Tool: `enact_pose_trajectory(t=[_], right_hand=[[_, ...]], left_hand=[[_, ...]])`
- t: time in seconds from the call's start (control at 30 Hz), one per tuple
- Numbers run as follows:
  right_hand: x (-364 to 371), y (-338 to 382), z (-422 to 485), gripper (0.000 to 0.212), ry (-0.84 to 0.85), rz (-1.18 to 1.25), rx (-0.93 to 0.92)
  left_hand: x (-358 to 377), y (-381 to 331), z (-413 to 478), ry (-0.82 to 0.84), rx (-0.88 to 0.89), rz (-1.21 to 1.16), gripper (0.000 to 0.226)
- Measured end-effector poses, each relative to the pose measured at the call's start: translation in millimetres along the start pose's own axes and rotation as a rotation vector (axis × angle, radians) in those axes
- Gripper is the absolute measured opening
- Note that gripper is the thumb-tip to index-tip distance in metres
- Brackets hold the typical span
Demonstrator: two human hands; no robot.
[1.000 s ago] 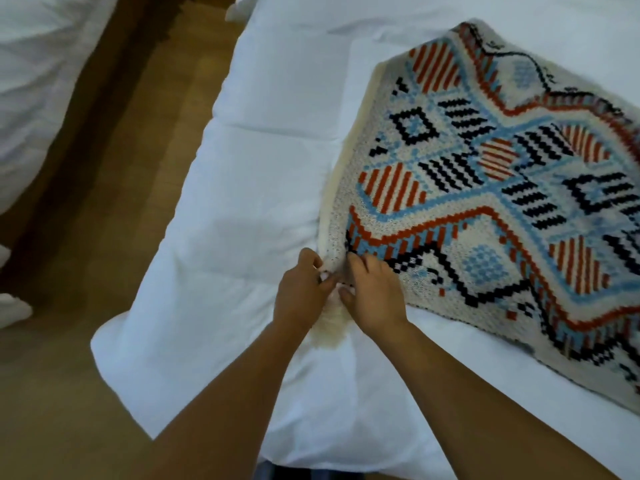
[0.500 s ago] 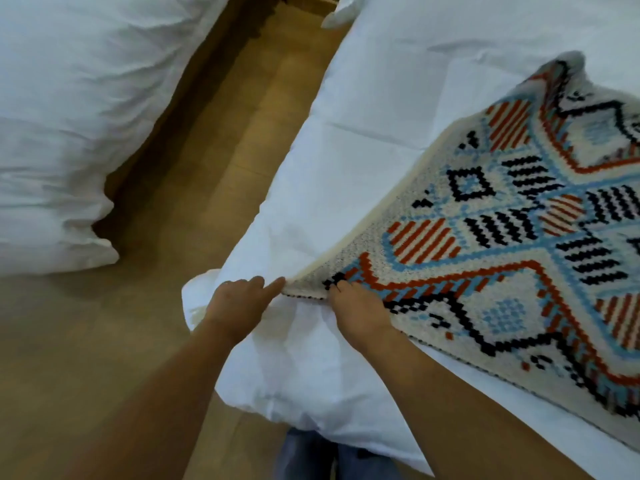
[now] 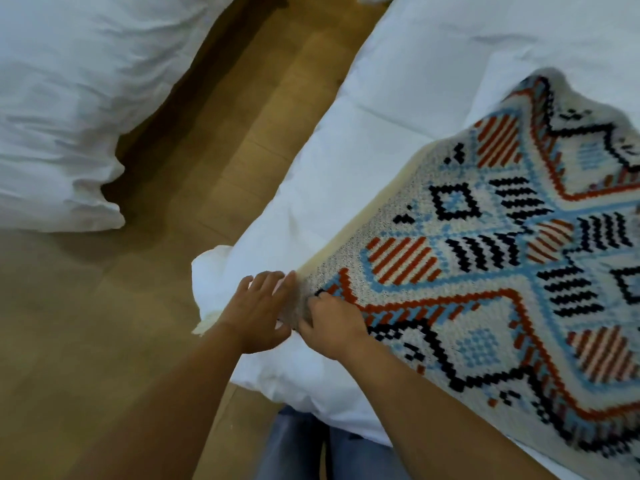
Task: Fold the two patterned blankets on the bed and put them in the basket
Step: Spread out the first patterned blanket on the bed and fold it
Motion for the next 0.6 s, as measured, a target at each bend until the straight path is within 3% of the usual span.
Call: enact_pose_trajectory(t=[0.17, 0.37, 0.6], right_hand=[[-44.0, -38.2, 13.2, 0.027, -0.180, 0.035, 0.056], [-98.5, -107.8, 25.0, 0.026, -0.259, 0.065, 0.157], [-168.3, -209.3, 54.7, 0.023, -0.366, 0.144, 0.249]], left_hand=[[-37.7, -28.2, 63.3, -0.086, 0.051, -0.038, 0.058], [-83.3, -74.4, 142.9, -0.065, 0.132, 0.031, 0.055], [-127.8, -137.8, 257.1, -0.046, 0.098, -0.107, 0.052]])
Point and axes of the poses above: each hand's wrist, its own z-axis towards the middle knuckle, its own x-axis out of the palm, y = z × x, the point moved 2 cm from there along z, towards the middle knuckle, and after that the axes turned 1 degree about x, right-handed, at the moved point
